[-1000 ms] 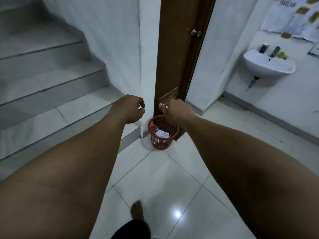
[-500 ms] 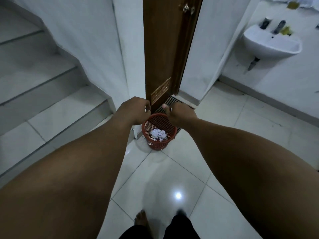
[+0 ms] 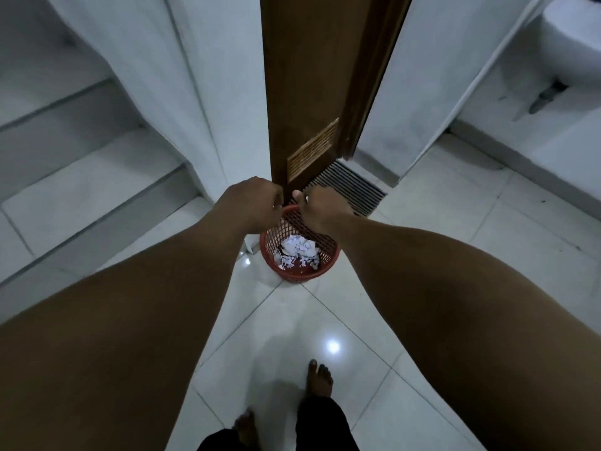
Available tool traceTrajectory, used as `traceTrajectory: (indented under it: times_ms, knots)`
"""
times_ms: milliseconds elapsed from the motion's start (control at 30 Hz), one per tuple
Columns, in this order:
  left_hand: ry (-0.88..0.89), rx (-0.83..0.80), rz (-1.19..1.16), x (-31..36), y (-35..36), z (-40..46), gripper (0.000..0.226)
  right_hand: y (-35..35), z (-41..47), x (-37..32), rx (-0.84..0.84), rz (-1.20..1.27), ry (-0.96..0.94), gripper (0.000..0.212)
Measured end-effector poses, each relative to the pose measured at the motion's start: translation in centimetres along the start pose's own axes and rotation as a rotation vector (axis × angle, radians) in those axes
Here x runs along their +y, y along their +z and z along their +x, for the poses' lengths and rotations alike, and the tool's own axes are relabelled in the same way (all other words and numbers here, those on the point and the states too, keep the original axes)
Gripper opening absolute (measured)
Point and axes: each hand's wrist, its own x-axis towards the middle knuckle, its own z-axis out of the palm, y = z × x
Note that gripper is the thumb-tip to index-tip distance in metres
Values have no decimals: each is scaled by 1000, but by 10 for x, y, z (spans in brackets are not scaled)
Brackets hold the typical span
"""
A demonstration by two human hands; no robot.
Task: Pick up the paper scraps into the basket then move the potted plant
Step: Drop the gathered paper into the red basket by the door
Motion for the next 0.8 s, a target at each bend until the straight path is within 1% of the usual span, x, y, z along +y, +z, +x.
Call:
traceTrajectory:
  times_ms: [133, 200, 300, 367, 433, 633, 667, 800]
  knots:
    - [-44, -14, -7, -15, 56, 44, 23, 49, 54, 31, -55, -38, -11, 44]
    - [-47, -14, -18, -19, 65, 49, 23, 56, 58, 42, -55, -60, -12, 42]
    - [-62, -10, -27, -33, 103, 72, 25, 95, 85, 61, -72, -64, -31, 34]
    - [-74, -19, -2, -38, 123, 79, 26, 115, 95, 70, -79, -59, -38, 33]
    - [-74, -18, 22, -40, 138, 85, 27, 129, 104, 75, -68, -28, -60, 33]
    - [-71, -30, 46, -39, 160, 94, 32, 150, 121, 85, -90, -23, -57, 24]
    - [-71, -34, 53, -39, 161, 95, 32, 150, 122, 87, -90, -18, -57, 26]
    - [-56, -37, 68, -41, 165, 101, 34, 145, 126, 93, -59, -2, -66, 48]
